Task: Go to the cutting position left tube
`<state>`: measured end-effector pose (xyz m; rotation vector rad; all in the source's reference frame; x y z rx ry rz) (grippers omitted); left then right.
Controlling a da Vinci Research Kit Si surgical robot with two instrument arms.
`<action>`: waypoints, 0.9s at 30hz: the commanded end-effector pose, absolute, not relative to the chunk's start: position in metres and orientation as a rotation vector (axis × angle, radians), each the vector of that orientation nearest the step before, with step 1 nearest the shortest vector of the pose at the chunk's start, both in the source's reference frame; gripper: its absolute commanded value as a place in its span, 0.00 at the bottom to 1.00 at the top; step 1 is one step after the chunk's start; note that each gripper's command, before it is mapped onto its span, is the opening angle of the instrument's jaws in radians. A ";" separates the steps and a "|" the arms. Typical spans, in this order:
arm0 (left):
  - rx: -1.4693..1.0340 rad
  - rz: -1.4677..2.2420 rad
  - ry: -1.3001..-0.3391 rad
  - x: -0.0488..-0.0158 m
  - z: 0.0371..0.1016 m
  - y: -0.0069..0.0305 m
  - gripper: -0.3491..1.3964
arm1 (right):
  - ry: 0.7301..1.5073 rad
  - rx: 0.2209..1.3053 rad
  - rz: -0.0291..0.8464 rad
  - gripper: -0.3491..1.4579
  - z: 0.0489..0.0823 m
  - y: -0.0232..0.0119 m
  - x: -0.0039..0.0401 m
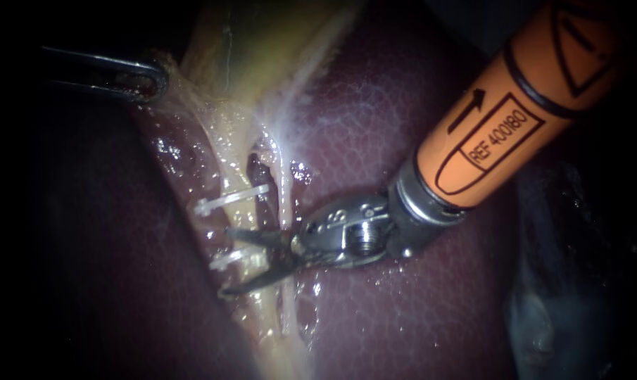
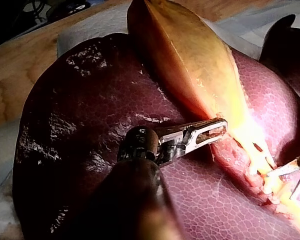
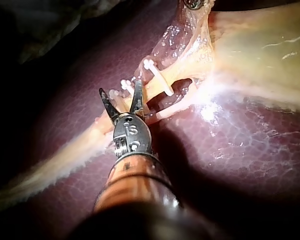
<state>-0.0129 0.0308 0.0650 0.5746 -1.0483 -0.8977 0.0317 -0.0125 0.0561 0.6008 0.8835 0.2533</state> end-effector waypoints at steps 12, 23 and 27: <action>0.575 -0.897 -1.049 -0.0129 0.0651 0.0308 0.00 | 0.882 0.631 0.291 0.86 0.0568 -0.0113 0.0281; 0.575 -0.897 -1.049 -0.0129 0.0652 0.0308 0.00 | 0.892 0.739 0.378 0.87 0.0630 -0.0096 0.0269; 0.574 -0.897 -1.049 -0.0129 0.0652 0.0308 0.00 | 0.911 0.814 0.415 0.87 0.0658 -0.0095 0.0270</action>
